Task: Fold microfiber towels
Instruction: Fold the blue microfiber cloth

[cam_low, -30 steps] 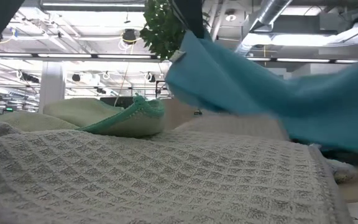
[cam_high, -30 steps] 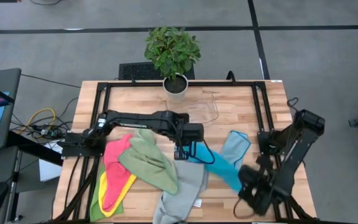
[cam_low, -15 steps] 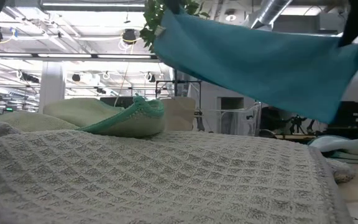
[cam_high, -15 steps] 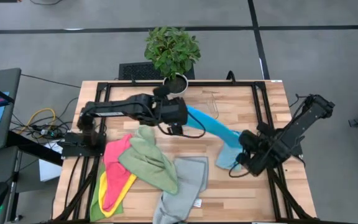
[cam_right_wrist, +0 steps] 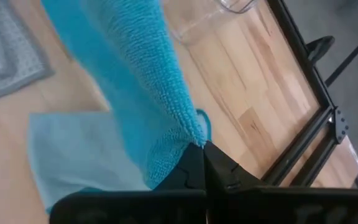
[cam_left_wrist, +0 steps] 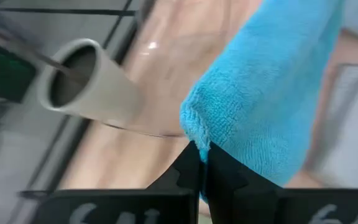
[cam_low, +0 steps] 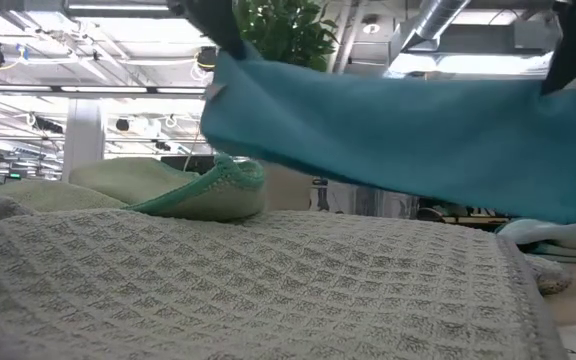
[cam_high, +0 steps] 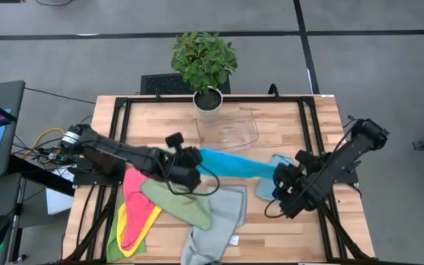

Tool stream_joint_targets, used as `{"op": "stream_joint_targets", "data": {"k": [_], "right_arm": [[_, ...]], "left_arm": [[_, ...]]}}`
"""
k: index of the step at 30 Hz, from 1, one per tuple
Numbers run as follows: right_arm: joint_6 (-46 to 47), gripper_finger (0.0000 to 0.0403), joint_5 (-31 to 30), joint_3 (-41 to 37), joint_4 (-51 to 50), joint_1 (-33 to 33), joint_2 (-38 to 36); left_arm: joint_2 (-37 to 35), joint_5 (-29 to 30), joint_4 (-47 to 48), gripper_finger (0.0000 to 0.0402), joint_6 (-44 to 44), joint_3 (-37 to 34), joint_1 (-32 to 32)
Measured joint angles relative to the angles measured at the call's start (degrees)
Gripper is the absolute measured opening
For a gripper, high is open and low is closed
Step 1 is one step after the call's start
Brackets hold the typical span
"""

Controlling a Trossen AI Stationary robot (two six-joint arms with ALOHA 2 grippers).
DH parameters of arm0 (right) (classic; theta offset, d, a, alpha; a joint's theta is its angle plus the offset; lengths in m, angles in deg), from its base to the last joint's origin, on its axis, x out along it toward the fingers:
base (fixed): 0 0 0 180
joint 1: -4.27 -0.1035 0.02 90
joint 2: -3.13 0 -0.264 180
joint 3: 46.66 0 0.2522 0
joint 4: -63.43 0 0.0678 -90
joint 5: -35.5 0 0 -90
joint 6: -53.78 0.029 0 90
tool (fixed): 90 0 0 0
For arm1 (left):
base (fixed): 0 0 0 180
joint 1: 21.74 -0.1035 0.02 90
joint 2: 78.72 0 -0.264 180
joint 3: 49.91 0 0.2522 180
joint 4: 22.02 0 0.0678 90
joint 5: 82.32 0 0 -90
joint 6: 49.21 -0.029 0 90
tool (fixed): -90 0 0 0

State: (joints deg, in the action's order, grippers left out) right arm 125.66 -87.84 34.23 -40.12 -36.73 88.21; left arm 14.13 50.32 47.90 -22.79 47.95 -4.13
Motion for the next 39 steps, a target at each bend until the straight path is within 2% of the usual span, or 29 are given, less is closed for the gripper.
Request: {"op": "stream_joint_targets", "data": {"k": [2, 6, 11, 14, 17, 20, 23, 26, 30, 34, 39], "right_arm": [[0.20, 0.0006, -1.04, 0.01, -0.20, -0.09, 0.51], [-1.35, 0.0006, -4.26, -1.15, -0.20, 2.71, 0.49], [-4.54, 0.0006, -6.44, -2.08, -0.33, 7.26, 0.19], [-3.89, 0.0006, -7.30, -2.08, -0.24, 7.57, 0.48], [0.19, 0.0006, -7.23, -2.08, 0.60, 4.79, 2.32], [3.46, 0.0006, -6.96, -2.08, 3.50, 0.73, 6.05], [5.91, 0.0006, -4.25, -2.08, 7.41, -3.39, 10.40], [7.82, 0.0006, -0.05, -1.57, 9.85, -7.37, 14.57], [11.01, 0.0012, 2.40, 0.18, 11.55, -12.13, 19.27], [14.39, 0.0023, 3.21, 1.75, 11.83, -15.37, 22.79], [15.00, 0.0029, 5.41, 3.50, 15.19, -16.43, 25.06]], "left_arm": [[-0.49, -0.09, -3.23, 0.0000, -0.59, -3.67, 0.88], [-0.49, 5.64, -8.51, 0.0000, -3.52, -8.94, -0.03], [-0.49, 7.20, -11.03, 0.0000, -4.46, -11.22, -3.81], [-0.56, 9.08, -13.27, 0.0000, -4.35, -11.18, -3.43], [-0.59, 9.22, -17.93, 0.0000, -3.87, -12.94, -0.87], [-0.16, 8.52, -24.43, 0.0000, -0.42, -18.64, 3.19], [-0.05, 5.70, -32.09, 0.0000, 3.93, -24.83, 7.86], [0.10, 4.74, -32.91, 0.0000, 8.78, -28.41, 12.24], [0.10, 4.36, -29.96, 0.0000, 14.29, -29.15, 16.12], [0.10, 3.11, -29.58, 0.0000, 14.99, -29.14, 18.26], [1.85, -0.91, -33.19, 0.0000, 14.55, -29.14, 19.59]]}}
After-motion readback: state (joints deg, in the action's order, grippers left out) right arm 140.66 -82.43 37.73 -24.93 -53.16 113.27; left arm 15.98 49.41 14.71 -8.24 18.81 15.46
